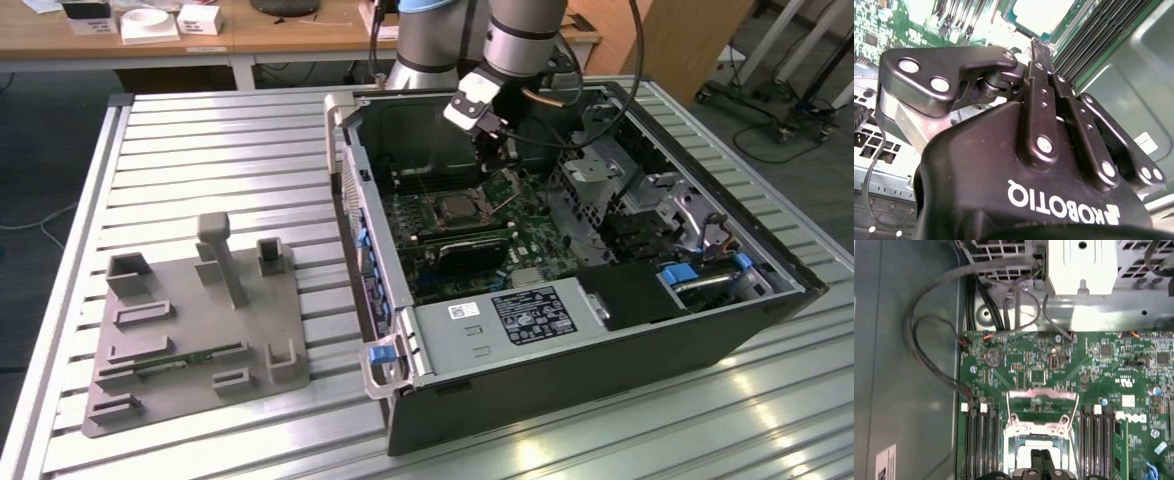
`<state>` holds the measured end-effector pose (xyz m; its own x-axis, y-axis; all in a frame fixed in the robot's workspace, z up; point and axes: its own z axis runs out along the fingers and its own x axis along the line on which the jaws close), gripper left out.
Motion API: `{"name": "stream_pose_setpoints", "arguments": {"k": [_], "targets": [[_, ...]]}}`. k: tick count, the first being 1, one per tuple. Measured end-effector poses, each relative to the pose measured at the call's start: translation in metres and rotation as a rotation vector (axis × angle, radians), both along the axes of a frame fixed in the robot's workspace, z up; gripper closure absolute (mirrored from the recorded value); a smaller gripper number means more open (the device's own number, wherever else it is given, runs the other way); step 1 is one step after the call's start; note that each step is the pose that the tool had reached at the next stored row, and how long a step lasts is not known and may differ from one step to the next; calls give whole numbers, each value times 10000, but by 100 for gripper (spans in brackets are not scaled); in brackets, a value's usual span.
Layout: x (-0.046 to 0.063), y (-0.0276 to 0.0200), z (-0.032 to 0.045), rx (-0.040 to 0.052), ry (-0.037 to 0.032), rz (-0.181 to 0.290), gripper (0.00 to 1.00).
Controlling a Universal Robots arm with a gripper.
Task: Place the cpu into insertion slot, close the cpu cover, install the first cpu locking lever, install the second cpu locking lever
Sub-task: 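Close the cpu cover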
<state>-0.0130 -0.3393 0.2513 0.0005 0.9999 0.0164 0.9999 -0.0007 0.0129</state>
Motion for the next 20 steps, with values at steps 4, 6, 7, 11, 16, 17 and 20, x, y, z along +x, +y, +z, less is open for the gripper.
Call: {"name": "stream_pose_setpoints", "arguments": {"k": [4,6,7,11,16,17,20], "targets": [[71,2,-1,1,0,1,90],[82,4,9,-3,1,1,90],[84,5,20,-1,0,1,90],[92,8,56,0,-10,2,90],[144,18,57,-5,-21,1,90],[161,20,58,-7,-21,1,90],[200,25,58,-6,-27,1,90]]}}
